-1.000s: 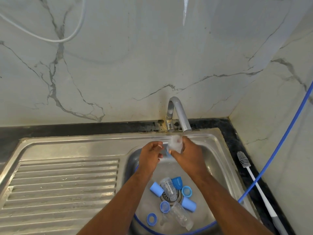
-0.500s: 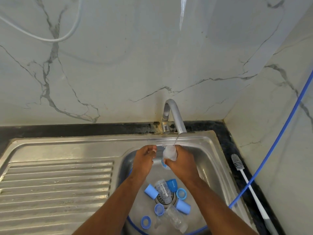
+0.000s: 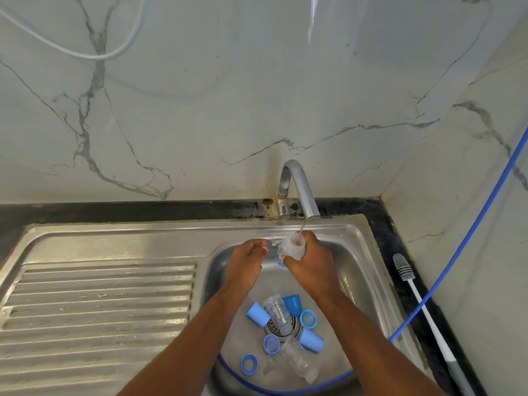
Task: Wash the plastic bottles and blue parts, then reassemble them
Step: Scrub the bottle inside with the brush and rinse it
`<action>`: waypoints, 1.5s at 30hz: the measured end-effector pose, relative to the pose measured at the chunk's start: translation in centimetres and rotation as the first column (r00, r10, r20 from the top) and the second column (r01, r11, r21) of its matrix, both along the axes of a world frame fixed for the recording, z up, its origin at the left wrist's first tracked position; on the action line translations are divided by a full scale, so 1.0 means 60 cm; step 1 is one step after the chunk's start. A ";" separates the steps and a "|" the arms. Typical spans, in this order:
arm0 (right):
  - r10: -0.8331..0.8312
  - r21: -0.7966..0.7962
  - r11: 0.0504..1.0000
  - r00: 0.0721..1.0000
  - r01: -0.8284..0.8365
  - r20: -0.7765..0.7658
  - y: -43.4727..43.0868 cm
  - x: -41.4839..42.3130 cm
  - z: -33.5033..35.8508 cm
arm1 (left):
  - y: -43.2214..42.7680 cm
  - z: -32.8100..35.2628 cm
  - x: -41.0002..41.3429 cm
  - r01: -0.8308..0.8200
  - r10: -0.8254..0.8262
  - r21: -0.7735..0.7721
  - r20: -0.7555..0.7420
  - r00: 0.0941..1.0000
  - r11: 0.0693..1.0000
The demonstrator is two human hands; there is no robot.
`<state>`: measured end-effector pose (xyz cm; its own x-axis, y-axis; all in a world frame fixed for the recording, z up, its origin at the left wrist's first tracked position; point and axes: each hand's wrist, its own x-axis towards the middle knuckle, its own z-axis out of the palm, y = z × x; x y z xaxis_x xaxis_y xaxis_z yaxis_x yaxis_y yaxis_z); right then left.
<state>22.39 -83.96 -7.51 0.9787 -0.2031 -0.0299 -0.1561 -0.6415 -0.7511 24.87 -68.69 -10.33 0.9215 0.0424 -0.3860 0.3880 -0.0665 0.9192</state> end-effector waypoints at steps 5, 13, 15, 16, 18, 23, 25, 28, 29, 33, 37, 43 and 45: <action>0.016 -0.012 1.000 0.997 -0.017 -0.079 0.001 0.002 -0.010 | -0.007 0.002 -0.003 0.035 -0.035 -0.032 -0.011 0.999 0.999; -0.003 0.001 1.000 0.999 0.003 0.037 0.005 0.009 0.000 | -0.005 -0.012 -0.001 0.028 -0.031 0.067 0.031 0.999 0.997; -0.084 0.060 0.995 0.986 0.076 0.146 0.004 0.011 0.006 | -0.002 -0.012 0.004 0.028 -0.031 0.088 0.029 0.999 0.996; -0.076 0.069 0.995 0.987 0.067 0.143 0.005 0.012 0.007 | 0.000 -0.011 0.005 0.024 -0.027 0.102 0.024 0.999 0.994; 0.003 0.017 1.000 1.000 -0.004 0.028 0.006 0.010 0.003 | 0.003 -0.009 0.003 0.023 -0.024 0.104 0.006 1.000 0.994; -0.069 0.074 0.995 0.991 0.061 0.118 0.006 0.017 0.003 | 0.000 -0.015 0.008 0.039 -0.038 0.102 -0.006 0.999 0.994; 0.012 0.025 1.000 1.000 -0.011 -0.016 0.007 0.015 -0.001 | -0.003 -0.018 0.007 0.035 -0.034 0.107 -0.010 0.999 0.994; -0.085 0.053 0.995 0.992 0.080 0.096 0.006 0.016 -0.003 | -0.007 -0.019 0.010 0.029 -0.031 0.074 0.020 0.999 0.997; -0.103 0.074 0.993 0.986 0.094 0.132 0.007 0.016 -0.001 | -0.008 -0.017 0.009 0.030 -0.032 0.061 0.032 0.999 0.998; 0.008 -0.025 1.000 1.000 -0.009 -0.005 0.005 0.010 -0.012 | -0.016 -0.012 0.008 0.037 -0.038 0.008 0.005 0.999 0.999; -0.069 0.028 0.997 0.993 0.067 0.097 -0.001 0.017 -0.010 | -0.016 -0.013 0.012 0.028 -0.028 -0.020 -0.011 1.000 0.999; -0.074 0.008 0.997 0.989 0.074 0.130 -0.007 0.006 -0.015 | -0.016 -0.021 0.014 0.031 -0.034 -0.061 -0.040 0.999 0.998; -0.006 -0.048 0.999 1.000 0.007 0.016 -0.006 -0.001 -0.017 | -0.018 -0.025 0.011 0.027 -0.030 -0.064 -0.050 0.998 0.998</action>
<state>22.35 -84.32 -8.55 0.9777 -0.2102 -0.0043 -0.1485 -0.6758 -0.7220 25.52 -69.75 -11.80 0.9011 -0.0097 -0.4334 0.4332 -0.0210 0.9011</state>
